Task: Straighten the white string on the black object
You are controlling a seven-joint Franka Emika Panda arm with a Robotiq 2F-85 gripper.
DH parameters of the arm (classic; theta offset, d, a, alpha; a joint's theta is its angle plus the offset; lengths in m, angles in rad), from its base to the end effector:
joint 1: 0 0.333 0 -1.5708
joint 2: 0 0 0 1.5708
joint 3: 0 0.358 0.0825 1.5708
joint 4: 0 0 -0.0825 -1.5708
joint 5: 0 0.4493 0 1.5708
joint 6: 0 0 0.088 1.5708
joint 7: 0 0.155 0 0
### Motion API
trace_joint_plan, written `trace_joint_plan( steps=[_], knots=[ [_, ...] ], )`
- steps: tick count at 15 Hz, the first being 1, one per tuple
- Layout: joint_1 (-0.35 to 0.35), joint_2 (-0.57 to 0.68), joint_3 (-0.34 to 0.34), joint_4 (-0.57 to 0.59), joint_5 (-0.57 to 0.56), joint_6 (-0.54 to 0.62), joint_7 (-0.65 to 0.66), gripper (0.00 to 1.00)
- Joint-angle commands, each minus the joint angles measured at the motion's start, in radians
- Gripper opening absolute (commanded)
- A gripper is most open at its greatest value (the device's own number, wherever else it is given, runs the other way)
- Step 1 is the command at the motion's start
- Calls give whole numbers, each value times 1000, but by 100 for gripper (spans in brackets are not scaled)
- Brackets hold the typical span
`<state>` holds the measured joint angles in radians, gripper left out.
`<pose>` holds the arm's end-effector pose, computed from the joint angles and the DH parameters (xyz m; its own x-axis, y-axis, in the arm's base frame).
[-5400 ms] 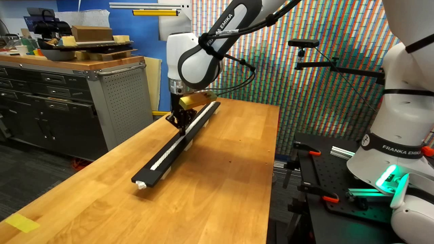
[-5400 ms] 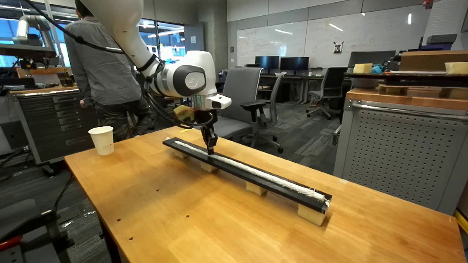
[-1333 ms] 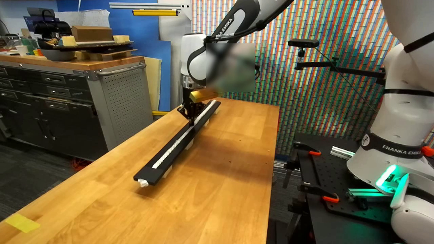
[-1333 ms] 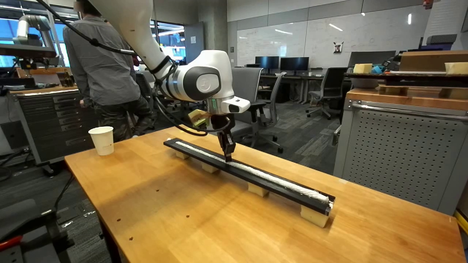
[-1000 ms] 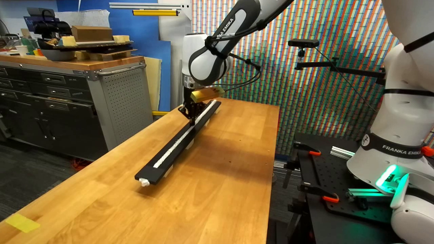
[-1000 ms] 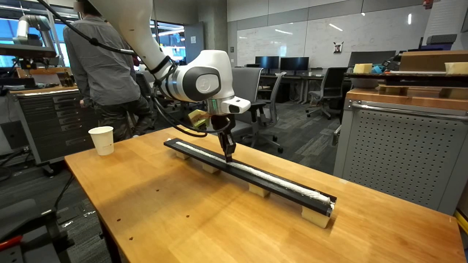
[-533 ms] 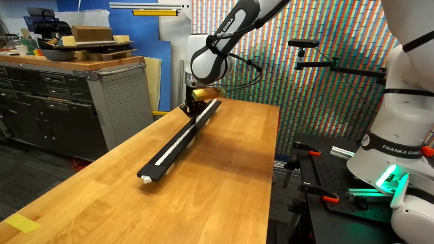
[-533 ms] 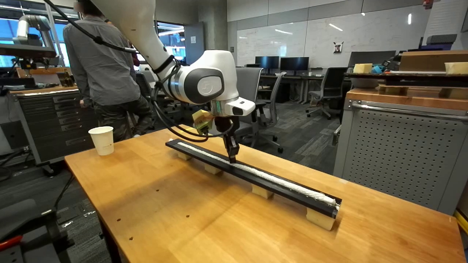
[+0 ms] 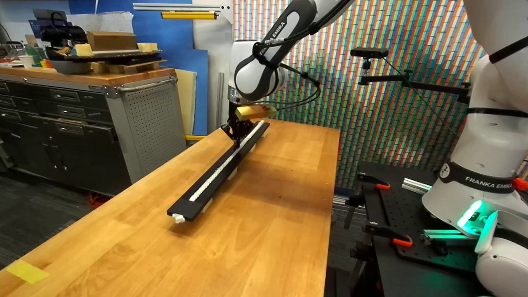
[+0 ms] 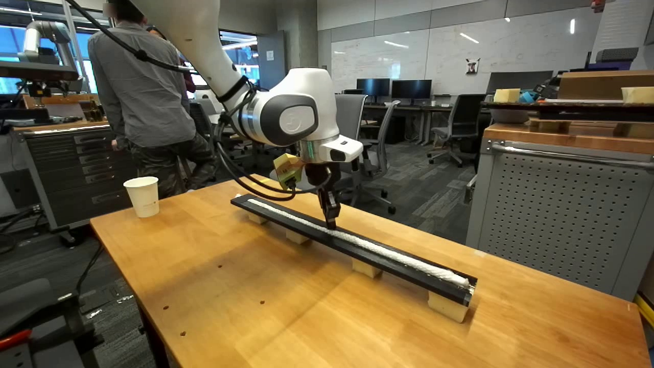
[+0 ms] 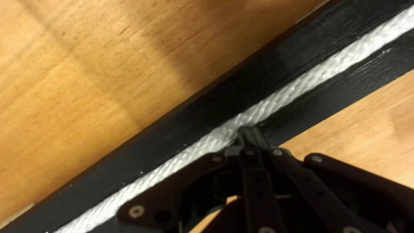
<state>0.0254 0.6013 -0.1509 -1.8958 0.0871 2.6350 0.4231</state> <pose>0.7108 -0.0880 0.1350 0.8210 -0.5517 0.1470 -0.5537 -0.8321 -0.0308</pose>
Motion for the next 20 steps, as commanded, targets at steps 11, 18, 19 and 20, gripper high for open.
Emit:
trace_joint_plan(
  steps=[11, 18, 19, 20],
  knots=[
    [20, -70, -17, -65, -19, 22, 4, 0],
    [3, -1, -22, -7, -12, 2, 0, 0],
    [-2, 12, -21, 6, -9, -4, -3, 0],
    [-6, 23, -19, 19, -6, -11, -5, 0]
  ],
)
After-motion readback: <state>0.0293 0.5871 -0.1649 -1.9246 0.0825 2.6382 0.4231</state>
